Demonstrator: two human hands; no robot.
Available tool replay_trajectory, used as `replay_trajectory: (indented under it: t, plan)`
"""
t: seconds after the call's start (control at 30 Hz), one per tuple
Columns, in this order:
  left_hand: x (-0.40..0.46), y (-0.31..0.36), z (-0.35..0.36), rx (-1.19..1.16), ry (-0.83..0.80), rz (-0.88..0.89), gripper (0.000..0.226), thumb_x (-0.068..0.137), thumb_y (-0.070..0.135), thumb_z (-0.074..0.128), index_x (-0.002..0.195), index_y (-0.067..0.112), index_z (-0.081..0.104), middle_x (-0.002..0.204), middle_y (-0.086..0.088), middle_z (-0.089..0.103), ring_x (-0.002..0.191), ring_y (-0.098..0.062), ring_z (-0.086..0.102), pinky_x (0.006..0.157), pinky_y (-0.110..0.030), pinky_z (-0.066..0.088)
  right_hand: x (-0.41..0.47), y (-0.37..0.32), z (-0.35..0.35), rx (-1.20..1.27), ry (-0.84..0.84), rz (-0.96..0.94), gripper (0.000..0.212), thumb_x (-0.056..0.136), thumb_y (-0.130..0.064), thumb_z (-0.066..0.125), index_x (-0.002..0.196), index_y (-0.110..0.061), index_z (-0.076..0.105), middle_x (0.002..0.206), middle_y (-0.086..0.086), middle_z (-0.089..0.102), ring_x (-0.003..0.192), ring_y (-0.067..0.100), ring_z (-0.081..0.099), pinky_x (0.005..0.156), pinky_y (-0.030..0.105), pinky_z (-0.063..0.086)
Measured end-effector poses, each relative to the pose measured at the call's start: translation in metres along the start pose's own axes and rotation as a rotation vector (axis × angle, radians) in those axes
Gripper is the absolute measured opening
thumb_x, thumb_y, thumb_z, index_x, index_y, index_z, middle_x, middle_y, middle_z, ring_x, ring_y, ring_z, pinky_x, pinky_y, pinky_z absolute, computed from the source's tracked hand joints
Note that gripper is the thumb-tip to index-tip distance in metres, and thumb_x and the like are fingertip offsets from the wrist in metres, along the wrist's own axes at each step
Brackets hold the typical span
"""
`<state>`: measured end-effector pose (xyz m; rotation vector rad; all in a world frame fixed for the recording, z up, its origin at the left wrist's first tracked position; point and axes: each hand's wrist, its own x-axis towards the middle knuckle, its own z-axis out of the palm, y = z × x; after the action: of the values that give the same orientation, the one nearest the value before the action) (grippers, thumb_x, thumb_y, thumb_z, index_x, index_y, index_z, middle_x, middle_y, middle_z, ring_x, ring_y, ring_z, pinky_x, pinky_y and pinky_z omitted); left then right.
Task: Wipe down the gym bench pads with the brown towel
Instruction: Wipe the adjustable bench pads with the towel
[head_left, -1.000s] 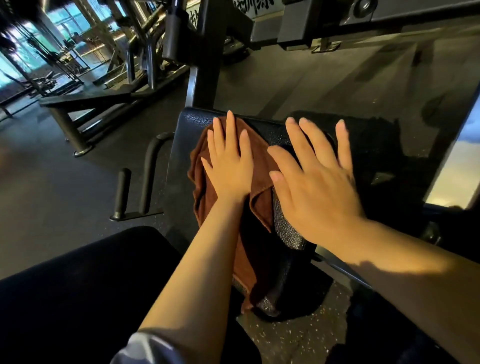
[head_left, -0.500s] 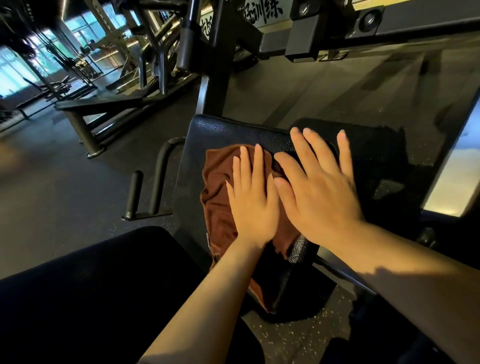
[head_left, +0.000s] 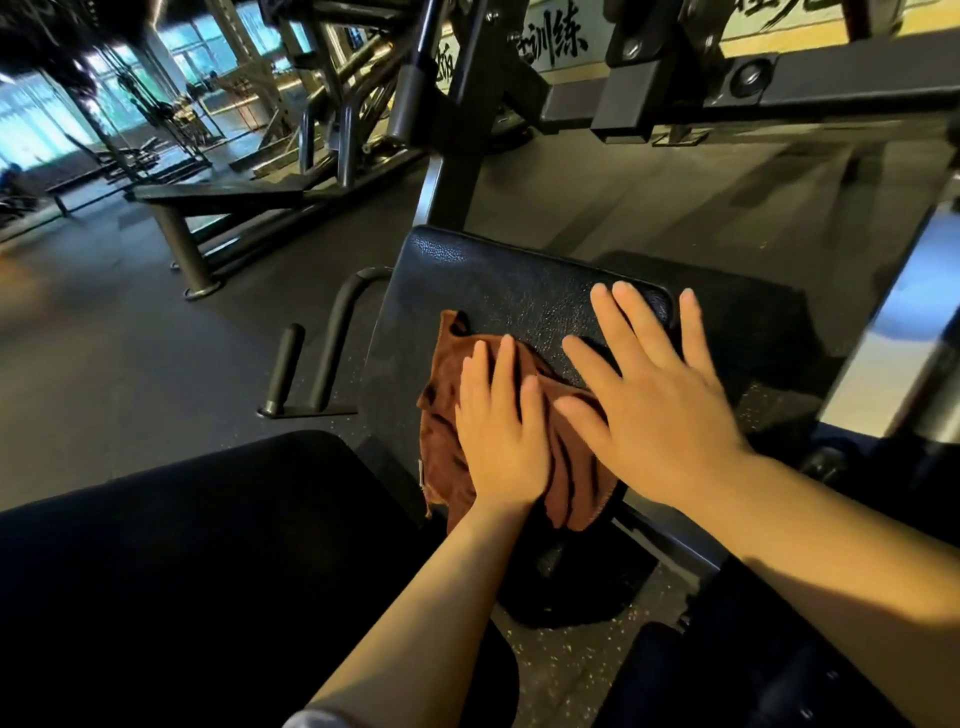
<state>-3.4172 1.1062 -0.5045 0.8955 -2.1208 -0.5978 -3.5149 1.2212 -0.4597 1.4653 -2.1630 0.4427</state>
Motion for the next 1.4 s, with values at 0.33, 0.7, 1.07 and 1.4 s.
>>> replay_trajectory:
  t: [0.33,0.7,1.07,1.4]
  plan:
    - [0.019,-0.009,-0.036,-0.024,0.045,-0.045,0.053,0.083,0.009,0.04,0.131,0.004,0.061,0.137,-0.011,0.059,0.131,-0.024,0.05,0.11,-0.023,0.03,-0.007,-0.017,-0.009,-0.005,-0.044,-0.103,0.021,0.078,-0.029,0.077,0.095,-0.016,0.075,0.133,0.021,0.058,0.137,0.042,0.04,0.101,0.083,-0.001]
    - [0.01,-0.008,-0.062,0.1,-0.078,-0.272,0.062,0.085,0.007,0.055,0.144,0.022,0.043,0.133,-0.006,0.057,0.123,-0.028,0.052,0.095,-0.036,0.042,-0.005,-0.024,0.004,0.148,-0.058,-0.264,0.015,0.082,0.001,0.06,0.089,-0.007,0.071,0.098,0.013,0.063,0.105,0.035,0.06,0.116,0.052,0.008]
    - [-0.083,0.08,-0.232,0.111,-0.059,-0.574,0.018,0.09,0.014,0.069,0.106,0.014,0.062,0.109,0.007,0.044,0.092,0.018,0.042,0.073,0.0,0.037,0.004,-0.104,-0.122,0.587,-0.533,0.112,0.008,0.094,-0.017,0.059,0.1,-0.018,0.065,0.071,-0.005,0.052,0.068,0.029,0.052,0.06,0.03,0.034]
    - [-0.154,0.185,-0.428,0.109,0.032,-0.999,0.051,0.09,0.012,0.067,0.105,0.054,0.041,0.101,0.025,0.059,0.094,0.002,0.06,0.077,-0.022,0.052,0.013,-0.217,-0.305,0.908,-1.13,0.185,0.026,0.1,-0.023,0.045,0.091,-0.047,0.044,0.069,-0.009,0.063,0.062,0.007,0.062,0.053,0.023,0.048]
